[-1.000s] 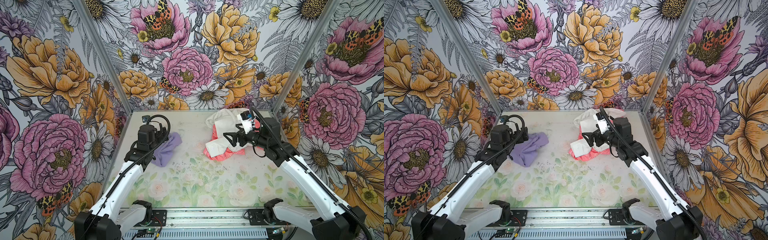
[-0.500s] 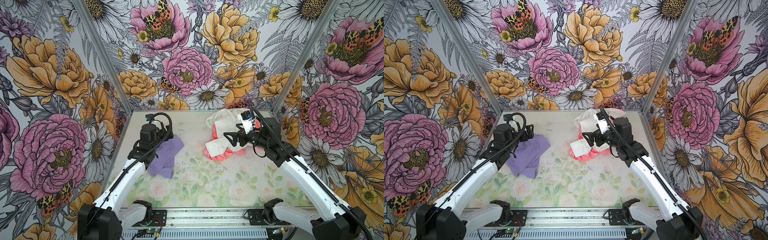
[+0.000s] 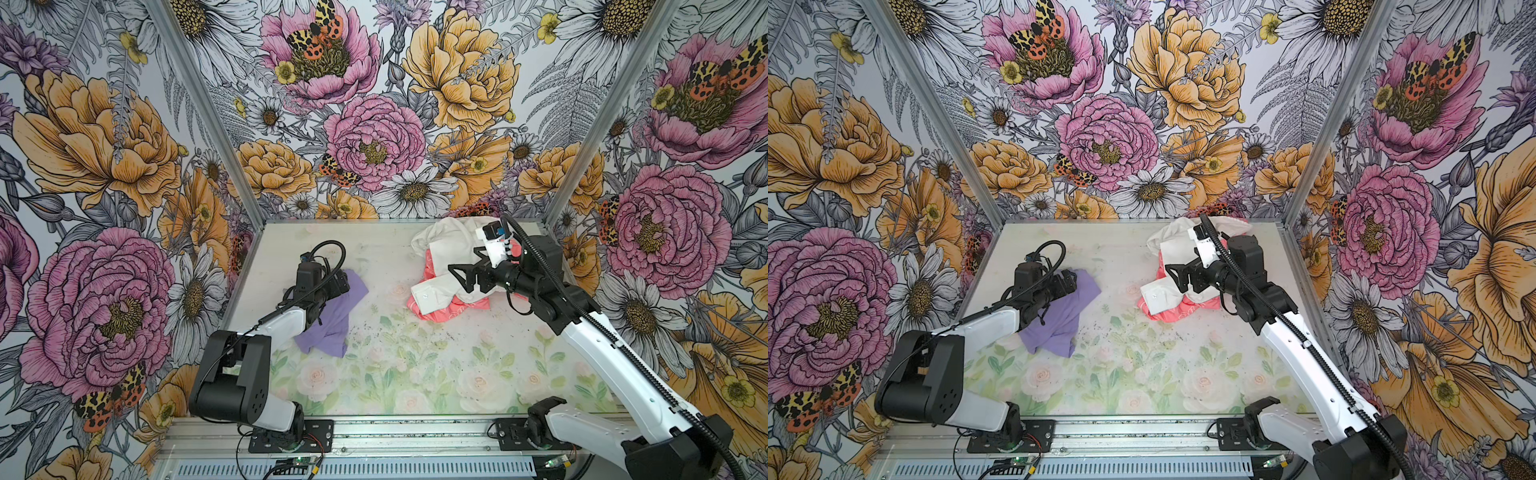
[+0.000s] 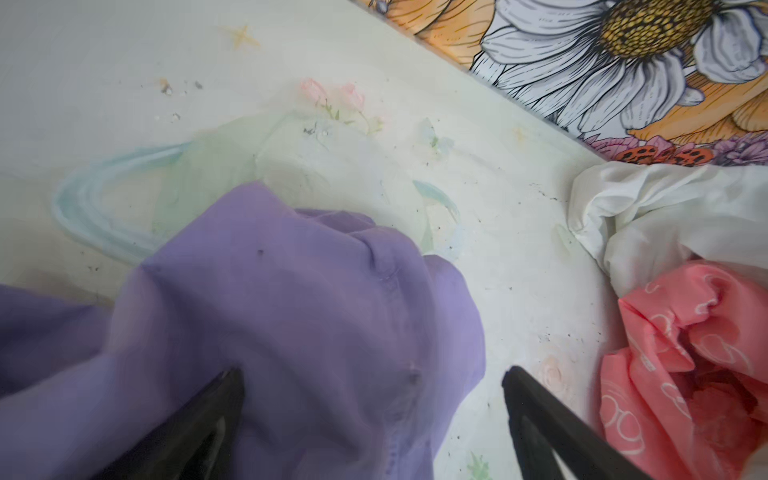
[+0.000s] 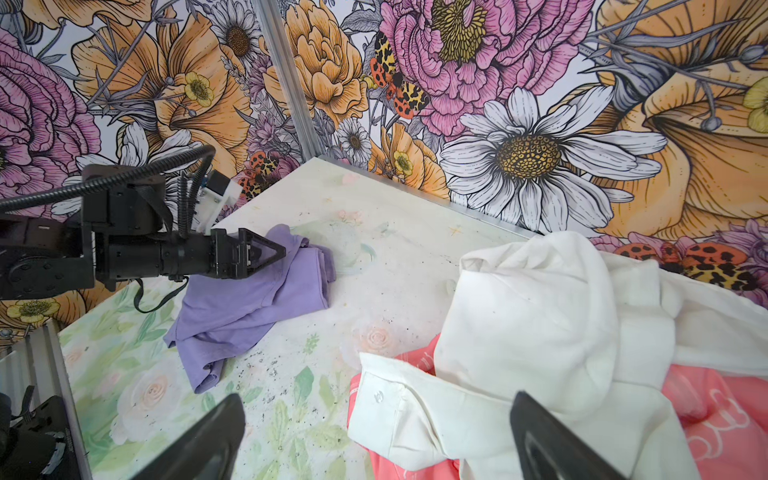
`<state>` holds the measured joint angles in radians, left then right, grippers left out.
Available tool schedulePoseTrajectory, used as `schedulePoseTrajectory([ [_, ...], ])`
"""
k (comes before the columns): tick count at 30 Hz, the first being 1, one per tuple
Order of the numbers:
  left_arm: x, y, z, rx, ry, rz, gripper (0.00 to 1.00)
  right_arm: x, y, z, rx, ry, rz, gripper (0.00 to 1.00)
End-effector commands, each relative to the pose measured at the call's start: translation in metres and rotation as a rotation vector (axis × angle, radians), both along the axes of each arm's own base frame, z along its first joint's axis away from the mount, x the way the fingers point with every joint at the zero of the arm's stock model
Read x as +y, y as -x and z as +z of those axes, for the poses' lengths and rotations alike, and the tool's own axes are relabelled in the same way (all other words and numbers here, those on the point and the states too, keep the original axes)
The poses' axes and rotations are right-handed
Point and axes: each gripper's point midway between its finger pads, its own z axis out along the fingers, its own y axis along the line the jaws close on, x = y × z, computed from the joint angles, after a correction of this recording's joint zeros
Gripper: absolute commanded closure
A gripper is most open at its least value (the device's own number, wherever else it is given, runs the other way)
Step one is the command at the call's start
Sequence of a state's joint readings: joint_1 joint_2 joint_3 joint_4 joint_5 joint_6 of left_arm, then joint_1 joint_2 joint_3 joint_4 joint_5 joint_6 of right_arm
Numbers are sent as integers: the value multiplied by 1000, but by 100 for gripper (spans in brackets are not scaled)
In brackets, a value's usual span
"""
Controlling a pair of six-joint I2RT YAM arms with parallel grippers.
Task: Pick out a specific cloth from the pile
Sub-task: 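Lower the purple cloth onto the table with the left gripper, then open the left gripper and release the purple cloth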
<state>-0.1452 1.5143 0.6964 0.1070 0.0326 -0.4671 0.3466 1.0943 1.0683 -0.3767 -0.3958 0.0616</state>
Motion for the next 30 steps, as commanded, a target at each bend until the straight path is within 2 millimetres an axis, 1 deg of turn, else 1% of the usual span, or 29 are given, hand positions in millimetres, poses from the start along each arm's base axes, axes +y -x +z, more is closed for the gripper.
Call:
schedulePoseTrajectory([
  [1,-5,-7,-12,1,64,3,1,-2,1,7,-37,2,-12,0],
  [2,-4,-6,-19,19,61,9,1,-3,1,6,-36,5,-17,0],
  [5,-4,-6,-29,41,59,10,1,-4,0,4,-32,10,-24,1],
  [7,-3,-7,-27,37,60,13,1,-4,-1,3,-33,11,-25,1],
  [9,-3,-8,-19,15,59,13,1,-4,-1,2,-28,13,-28,1],
  [12,-1,-8,7,-46,51,14,1,-5,-4,2,-29,18,-38,0],
  [15,4,-5,46,-134,26,20,1,-7,-6,1,-32,23,-53,1],
  [17,9,0,77,-207,-11,32,1,-9,-7,1,-34,29,-67,1],
  [22,24,25,149,-391,-144,76,1,-15,-13,-1,-32,40,-108,1],
  [24,32,37,172,-459,-193,107,1,-18,-16,-2,-34,40,-134,0],
  [25,39,43,181,-487,-225,138,2,-20,-18,-3,-35,40,-151,0],
  [27,49,54,191,-525,-282,177,1,-25,-21,-5,-40,37,-186,1],
  [28,54,59,195,-542,-305,201,1,-28,-22,-5,-44,33,-202,0],
  [30,64,67,195,-566,-338,245,1,-34,-25,-7,-51,17,-232,0],
])
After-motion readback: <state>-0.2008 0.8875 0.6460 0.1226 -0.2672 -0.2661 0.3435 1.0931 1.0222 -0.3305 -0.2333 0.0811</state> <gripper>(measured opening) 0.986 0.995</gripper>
